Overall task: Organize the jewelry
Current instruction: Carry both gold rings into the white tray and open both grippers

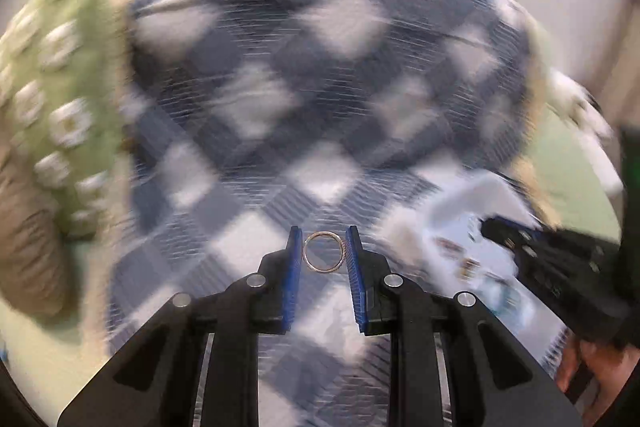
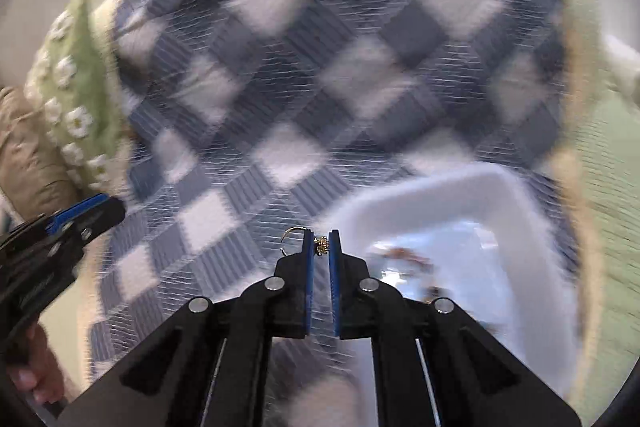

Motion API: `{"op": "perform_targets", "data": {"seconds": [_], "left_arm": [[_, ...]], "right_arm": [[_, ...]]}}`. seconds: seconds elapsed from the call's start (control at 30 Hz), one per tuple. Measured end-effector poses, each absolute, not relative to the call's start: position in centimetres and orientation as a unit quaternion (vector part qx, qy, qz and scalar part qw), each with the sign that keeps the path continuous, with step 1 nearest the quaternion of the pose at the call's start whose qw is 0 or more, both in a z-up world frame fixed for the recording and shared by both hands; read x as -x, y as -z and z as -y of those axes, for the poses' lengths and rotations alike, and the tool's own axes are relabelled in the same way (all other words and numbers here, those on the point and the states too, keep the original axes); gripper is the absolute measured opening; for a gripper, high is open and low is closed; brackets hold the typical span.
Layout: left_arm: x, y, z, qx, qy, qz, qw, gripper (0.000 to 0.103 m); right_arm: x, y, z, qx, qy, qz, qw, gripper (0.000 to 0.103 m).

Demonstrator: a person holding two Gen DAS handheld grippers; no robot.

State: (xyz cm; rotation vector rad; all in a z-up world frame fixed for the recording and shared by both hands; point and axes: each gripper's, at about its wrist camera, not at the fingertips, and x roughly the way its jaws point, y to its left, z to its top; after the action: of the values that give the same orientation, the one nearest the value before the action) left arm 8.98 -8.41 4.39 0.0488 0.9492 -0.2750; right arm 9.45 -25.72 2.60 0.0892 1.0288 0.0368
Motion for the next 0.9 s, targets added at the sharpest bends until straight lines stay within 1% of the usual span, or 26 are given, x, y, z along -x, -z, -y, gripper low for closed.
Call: {"op": "perform_targets", "data": {"seconds": [0.07,0.17,0.27,0.33,0.47,0.63,0.9], "left_arm": [[-8.1,-3.4,12.9,-0.042,0.178,-0.464,0.867,0.021],[-6.5,-1.5,18.9,-0.071,0.229,-0.474,0.847,0.021],[-5.3,0.4,23.8,-0.094,0.267,-0.487,0.826,0.021],[-4.7,1.8,25.7,-0.112,0.271,-0.492,0.820,0.021],[-4.4,5.0,27.4,-0.131,0.272,-0.520,0.799,0.021],[-4.4,8.0,28.4,-0.156,0.259,-0.540,0.785,0.021],[-4.3,8.6,28.3,-0.167,0.250,-0.543,0.784,0.021]], "right_arm": [[-8.4,-2.4,29.1,-0.050,0.019,-0.497,0.866,0.008],[-6.1,-0.1,33.7,-0.081,0.059,-0.515,0.852,0.008],[-4.3,1.6,36.6,-0.097,0.082,-0.526,0.841,0.008],[-3.4,2.6,38.1,-0.105,0.090,-0.531,0.836,0.008],[-2.7,2.8,40.1,-0.131,0.097,-0.526,0.835,0.008],[-2.6,3.1,40.7,-0.133,0.090,-0.528,0.834,0.008],[-2.5,3.0,40.8,-0.137,0.085,-0.531,0.832,0.008]]}}
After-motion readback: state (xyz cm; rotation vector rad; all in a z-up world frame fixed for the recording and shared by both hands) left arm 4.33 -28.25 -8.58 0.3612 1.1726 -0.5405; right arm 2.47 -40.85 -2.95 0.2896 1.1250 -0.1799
